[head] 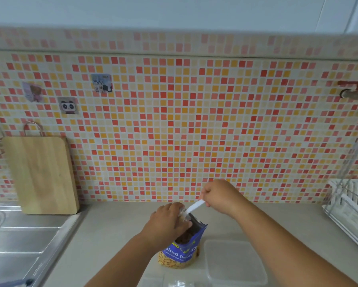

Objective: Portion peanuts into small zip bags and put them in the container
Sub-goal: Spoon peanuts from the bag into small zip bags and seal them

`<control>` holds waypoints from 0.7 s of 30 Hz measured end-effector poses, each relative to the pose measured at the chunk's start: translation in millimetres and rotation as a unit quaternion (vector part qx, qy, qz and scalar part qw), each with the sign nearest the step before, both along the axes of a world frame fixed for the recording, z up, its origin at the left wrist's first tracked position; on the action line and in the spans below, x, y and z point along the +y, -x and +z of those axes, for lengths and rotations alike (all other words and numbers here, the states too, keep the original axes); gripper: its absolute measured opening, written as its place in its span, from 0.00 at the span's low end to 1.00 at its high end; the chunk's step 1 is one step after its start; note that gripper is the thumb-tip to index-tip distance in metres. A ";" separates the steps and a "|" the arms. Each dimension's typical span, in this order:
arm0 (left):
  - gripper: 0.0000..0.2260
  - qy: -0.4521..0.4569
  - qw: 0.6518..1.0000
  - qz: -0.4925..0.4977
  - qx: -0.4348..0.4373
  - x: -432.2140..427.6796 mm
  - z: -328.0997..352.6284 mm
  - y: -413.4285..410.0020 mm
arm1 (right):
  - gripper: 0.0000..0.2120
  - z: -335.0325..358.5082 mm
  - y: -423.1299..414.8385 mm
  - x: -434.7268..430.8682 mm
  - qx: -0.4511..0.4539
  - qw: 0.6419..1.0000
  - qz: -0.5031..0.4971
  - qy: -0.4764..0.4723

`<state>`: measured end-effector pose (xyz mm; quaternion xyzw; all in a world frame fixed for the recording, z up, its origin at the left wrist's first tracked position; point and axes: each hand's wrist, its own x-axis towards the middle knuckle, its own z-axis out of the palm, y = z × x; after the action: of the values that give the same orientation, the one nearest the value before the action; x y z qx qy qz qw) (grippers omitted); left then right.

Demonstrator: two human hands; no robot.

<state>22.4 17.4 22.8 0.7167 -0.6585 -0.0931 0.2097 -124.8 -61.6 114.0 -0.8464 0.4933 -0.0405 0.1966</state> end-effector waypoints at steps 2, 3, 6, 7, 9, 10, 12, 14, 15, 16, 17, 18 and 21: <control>0.22 0.020 0.998 0.013 0.063 -0.7 1.3 2.3 | 0.13 7.6 -0.6 14.3 -0.021 0.994 0.077 0.081; 0.22 0.030 0.995 0.021 0.093 -0.1 2.2 2.4 | 0.12 9.7 -0.4 19.4 -0.002 0.982 0.119 0.147; 0.19 0.062 0.982 0.050 0.172 2.7 2.4 -2.7 | 0.07 20.5 2.7 28.6 0.024 0.892 0.201 0.404; 0.18 0.068 0.976 0.062 0.199 4.1 2.8 -5.7 | 0.06 22.7 7.9 30.7 0.003 0.867 0.194 0.459; 0.16 0.080 0.961 0.080 0.253 7.9 3.4 -11.8 | 0.05 18.6 18.9 30.0 -0.036 0.853 0.132 0.503; 0.14 0.088 0.950 0.084 0.287 10.7 3.9 -14.2 | 0.05 14.0 21.5 29.6 -0.042 0.861 0.094 0.498; 0.12 0.103 0.910 0.086 0.392 17.0 5.3 -16.9 | 0.06 -5.2 20.8 31.2 -0.012 0.898 0.048 0.437; 0.13 0.104 0.837 0.074 0.532 24.6 6.6 -17.6 | 0.09 -35.1 17.0 29.0 0.058 0.950 0.040 0.305; 0.14 0.108 0.796 0.062 0.593 28.3 7.3 -17.2 | 0.10 -50.4 14.9 28.9 0.067 0.963 0.047 0.257; 0.15 0.111 0.756 0.050 0.643 32.1 8.4 -16.2 | 0.12 -63.6 13.1 30.2 0.081 0.970 0.051 0.224; 0.15 0.112 0.722 0.041 0.682 35.4 10.0 -14.5 | 0.12 -73.9 11.8 32.0 0.087 0.973 0.046 0.208; 0.15 0.109 0.695 0.040 0.709 38.8 11.0 -12.2 | 0.13 -79.8 9.7 34.0 0.070 0.972 0.039 0.221; 0.17 0.089 0.664 0.028 0.742 50.2 16.4 -1.2 | 0.11 -82.7 0.8 48.8 -0.138 0.955 -0.007 0.263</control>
<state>23.5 67.6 39.3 0.4068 -0.2697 -0.5288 0.6944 -125.7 -12.8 31.3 -0.8510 0.4390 -0.2864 0.0331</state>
